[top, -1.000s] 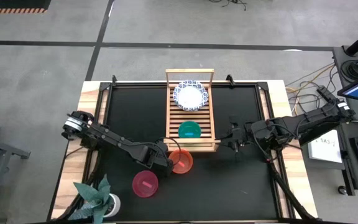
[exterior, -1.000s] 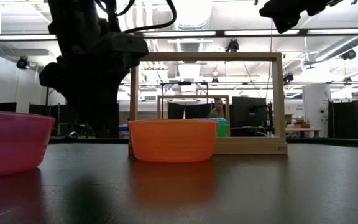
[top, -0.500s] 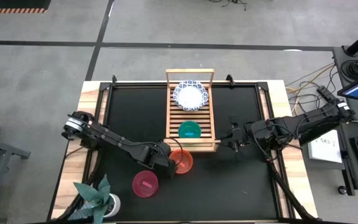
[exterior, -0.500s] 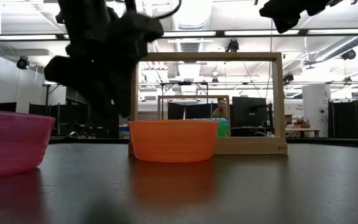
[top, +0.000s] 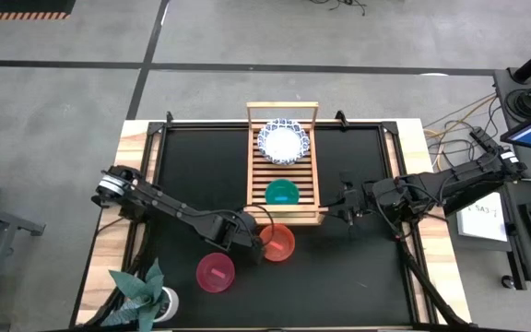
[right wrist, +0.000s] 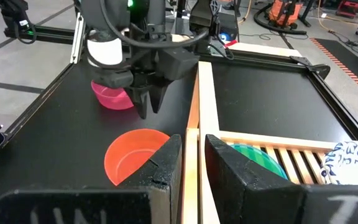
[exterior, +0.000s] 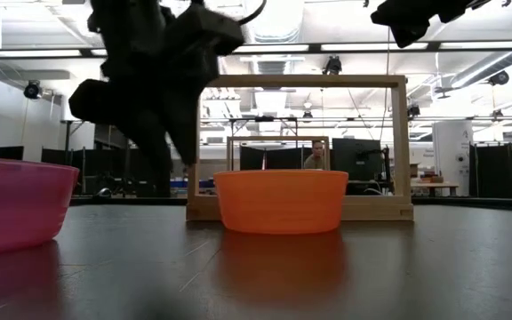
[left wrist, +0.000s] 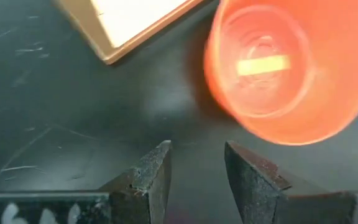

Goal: Place and stack bowls onto a shelf
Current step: Stack the orange bowl on top of the blue bowl on the shelf

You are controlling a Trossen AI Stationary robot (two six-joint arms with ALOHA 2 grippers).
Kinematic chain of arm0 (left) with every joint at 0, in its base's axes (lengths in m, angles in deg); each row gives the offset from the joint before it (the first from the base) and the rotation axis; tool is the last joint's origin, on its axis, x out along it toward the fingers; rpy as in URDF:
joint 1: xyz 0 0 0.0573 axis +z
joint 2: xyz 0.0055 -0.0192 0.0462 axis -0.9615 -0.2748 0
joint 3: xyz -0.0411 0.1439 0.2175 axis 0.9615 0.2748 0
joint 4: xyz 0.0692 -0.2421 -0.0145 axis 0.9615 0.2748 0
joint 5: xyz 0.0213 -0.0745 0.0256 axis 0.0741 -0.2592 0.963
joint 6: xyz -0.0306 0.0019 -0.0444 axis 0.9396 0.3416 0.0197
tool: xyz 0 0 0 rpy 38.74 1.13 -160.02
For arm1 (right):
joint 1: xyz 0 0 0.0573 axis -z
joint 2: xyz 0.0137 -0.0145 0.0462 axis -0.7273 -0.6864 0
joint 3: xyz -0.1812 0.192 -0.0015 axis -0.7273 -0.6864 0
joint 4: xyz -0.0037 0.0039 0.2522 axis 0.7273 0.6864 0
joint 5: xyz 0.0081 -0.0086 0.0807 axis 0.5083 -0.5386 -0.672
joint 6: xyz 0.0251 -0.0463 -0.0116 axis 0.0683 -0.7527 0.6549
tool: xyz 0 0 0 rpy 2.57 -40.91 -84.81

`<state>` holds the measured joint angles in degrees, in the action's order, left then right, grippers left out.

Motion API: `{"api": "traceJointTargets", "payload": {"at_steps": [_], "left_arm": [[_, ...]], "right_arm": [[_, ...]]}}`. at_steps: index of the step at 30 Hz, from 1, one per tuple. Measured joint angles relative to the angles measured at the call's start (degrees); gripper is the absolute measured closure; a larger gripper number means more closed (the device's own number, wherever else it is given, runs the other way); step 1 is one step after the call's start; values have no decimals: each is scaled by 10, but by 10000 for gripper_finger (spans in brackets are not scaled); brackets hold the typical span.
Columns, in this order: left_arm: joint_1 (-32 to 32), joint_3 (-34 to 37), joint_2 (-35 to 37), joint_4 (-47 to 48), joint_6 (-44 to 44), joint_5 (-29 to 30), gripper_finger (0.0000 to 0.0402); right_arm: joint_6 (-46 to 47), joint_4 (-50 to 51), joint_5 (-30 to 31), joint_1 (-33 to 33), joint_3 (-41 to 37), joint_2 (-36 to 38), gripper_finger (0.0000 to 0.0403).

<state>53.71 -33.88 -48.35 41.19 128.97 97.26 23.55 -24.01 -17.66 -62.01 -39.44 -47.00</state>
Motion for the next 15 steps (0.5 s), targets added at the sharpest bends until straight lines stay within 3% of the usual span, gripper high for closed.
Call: {"api": "traceJointTargets", "payload": {"at_steps": [5,15], "left_arm": [[0,-7,0,-60,2,25,270],[0,19,1,-94,41,67,270]], "right_arm": [[-3,0,0,0,0,0,342],[-5,0,0,0,0,0,342]]}}
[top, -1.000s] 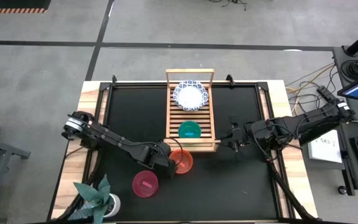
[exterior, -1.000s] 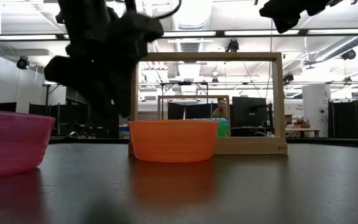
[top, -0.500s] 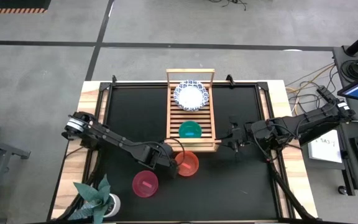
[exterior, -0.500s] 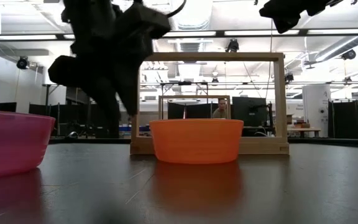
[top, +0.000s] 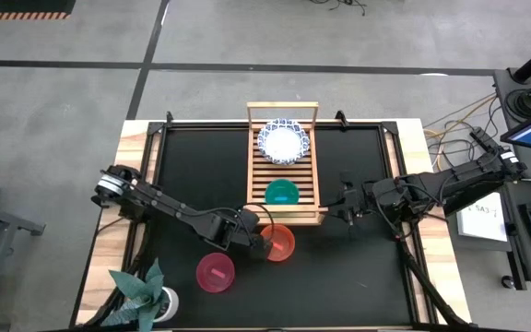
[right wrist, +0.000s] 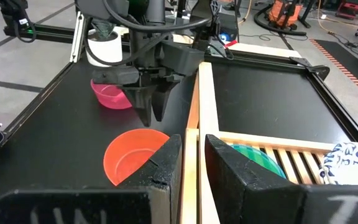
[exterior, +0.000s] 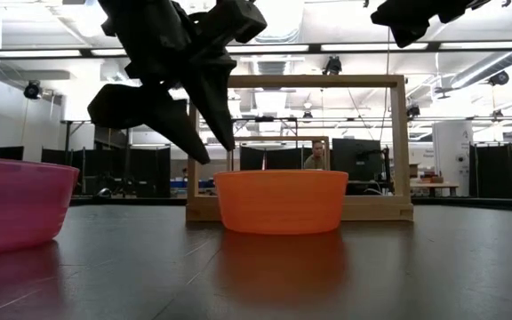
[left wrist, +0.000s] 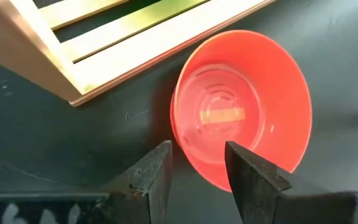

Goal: Place and stack bowls onto a shelf
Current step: Stack the orange bowl on top of the blue bowl on the shelf

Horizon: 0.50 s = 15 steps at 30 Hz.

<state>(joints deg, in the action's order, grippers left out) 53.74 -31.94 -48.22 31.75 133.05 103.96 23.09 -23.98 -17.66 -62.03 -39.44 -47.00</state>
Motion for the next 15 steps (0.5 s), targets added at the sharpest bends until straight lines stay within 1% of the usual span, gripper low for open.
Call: {"api": "traceJointTargets", "payload": {"at_steps": [8,15], "left_arm": [[-4,3,0,-9,14,18,270],[-8,6,-3,-7,19,23,270]], "right_arm": [[-6,0,0,0,0,0,342],[-6,0,0,0,0,0,342]]}}
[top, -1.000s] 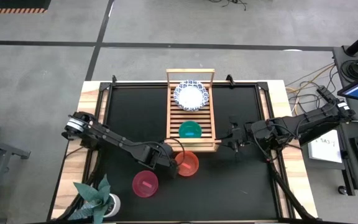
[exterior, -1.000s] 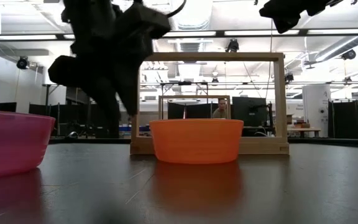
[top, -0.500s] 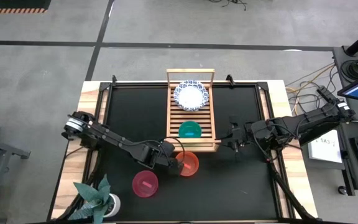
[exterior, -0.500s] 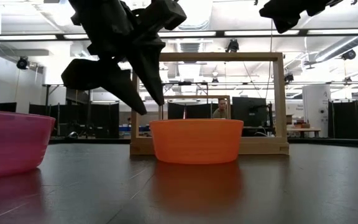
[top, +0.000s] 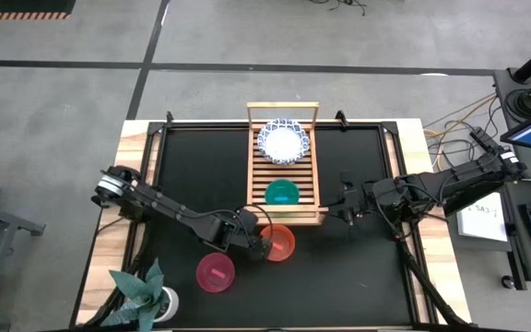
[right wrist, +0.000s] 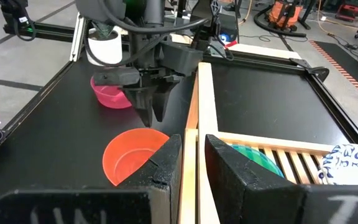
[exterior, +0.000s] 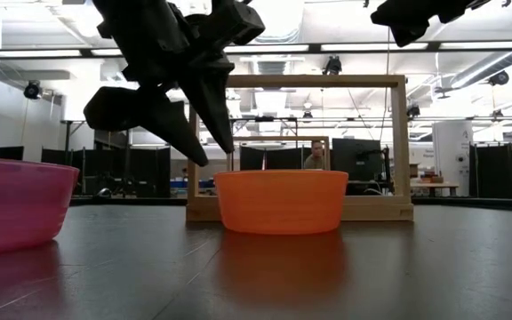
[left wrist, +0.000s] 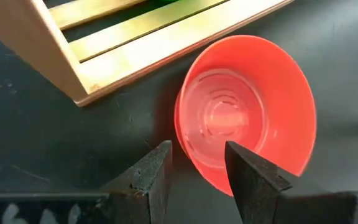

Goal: Place and stack bowls onto a shelf
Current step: Stack the orange bowl on top of the blue bowl on the shelf

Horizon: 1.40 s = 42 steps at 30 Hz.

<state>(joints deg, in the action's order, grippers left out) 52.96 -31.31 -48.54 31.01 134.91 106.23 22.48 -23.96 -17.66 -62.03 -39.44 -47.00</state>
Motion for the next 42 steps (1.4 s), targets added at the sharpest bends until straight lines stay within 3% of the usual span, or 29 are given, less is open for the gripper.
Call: {"api": "traceJointTargets", "payload": {"at_steps": [7,17,23,30,42], "left_arm": [[-23,2,-15,3,-85,-14,270],[-22,0,-31,-5,-40,-5,270],[-23,1,-43,-3,-31,-37,274],[-23,0,-4,49,-35,-64,276],[-29,-19,19,114,-31,-95,232]], "right_arm": [[0,1,0,0,0,0,342],[2,0,0,0,0,0,342],[2,0,0,0,0,0,342],[2,-1,0,0,0,0,342],[7,-1,2,0,0,0,342]]}}
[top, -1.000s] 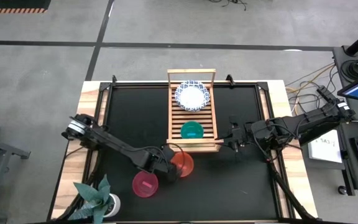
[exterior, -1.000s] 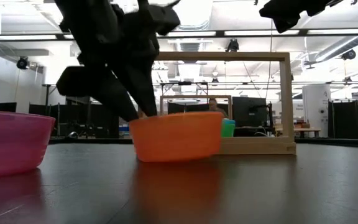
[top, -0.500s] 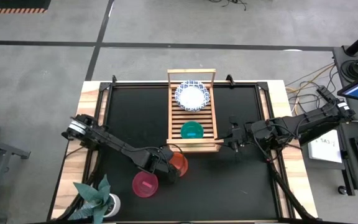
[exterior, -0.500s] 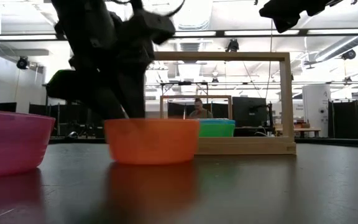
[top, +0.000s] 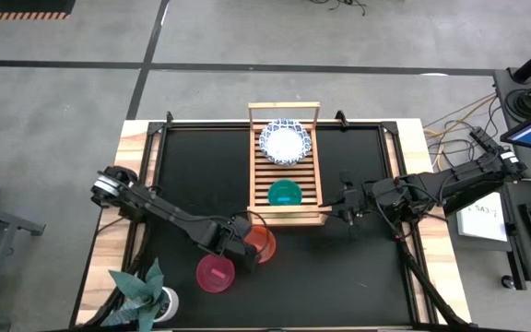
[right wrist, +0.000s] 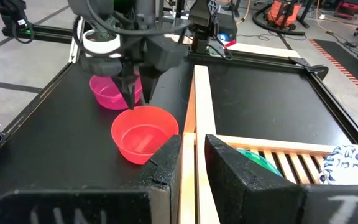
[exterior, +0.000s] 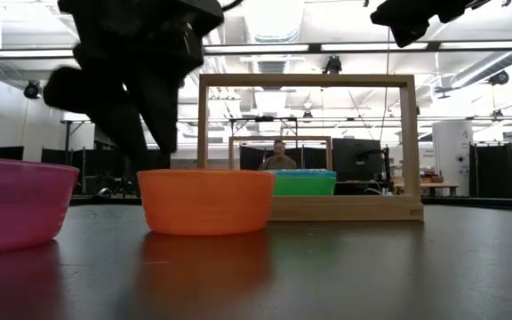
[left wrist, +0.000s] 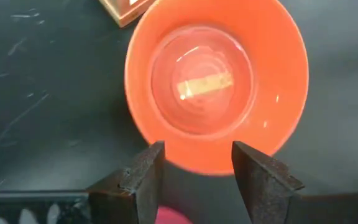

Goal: Place and stack bowls onto a shelf
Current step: Stack the orange bowl on top of the blue bowl on the shelf

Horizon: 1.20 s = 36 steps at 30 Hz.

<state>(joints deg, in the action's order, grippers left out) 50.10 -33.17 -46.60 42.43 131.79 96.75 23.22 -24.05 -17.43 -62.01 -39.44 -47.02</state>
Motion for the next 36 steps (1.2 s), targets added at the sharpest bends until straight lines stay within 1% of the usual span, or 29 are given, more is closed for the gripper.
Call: {"api": "traceJointTargets", "payload": {"at_steps": [3,4,7,10,16,18,20,22,24,29,30,33,36], "left_arm": [[-2,-36,1,63,-3,3,225],[-3,-44,2,76,-4,12,224],[-3,-44,1,85,-7,33,224],[-2,-12,1,62,-1,36,228],[-2,50,0,-35,18,49,236],[-2,63,0,-63,19,50,241],[-2,66,0,-72,19,50,249],[-2,67,0,-72,19,51,265],[-2,67,0,-70,18,51,290],[-2,69,0,-70,13,54,379],[-2,69,0,-71,11,57,390],[-2,66,1,-70,3,68,393],[-2,55,12,-64,-30,70,400]], "right_arm": [[-1,0,1,0,0,0,342],[-1,0,1,0,0,0,342],[-1,0,1,0,0,0,342],[-1,0,1,0,0,0,342],[-1,0,2,0,0,0,342],[-1,0,2,0,-1,0,342],[-1,0,2,0,-1,0,342],[-1,0,2,0,-1,0,342],[-2,0,2,0,-1,0,342],[-3,0,2,0,-1,0,342],[-2,0,2,0,-1,0,342],[-2,0,2,0,-1,0,342],[-1,0,2,0,-1,0,342]]}}
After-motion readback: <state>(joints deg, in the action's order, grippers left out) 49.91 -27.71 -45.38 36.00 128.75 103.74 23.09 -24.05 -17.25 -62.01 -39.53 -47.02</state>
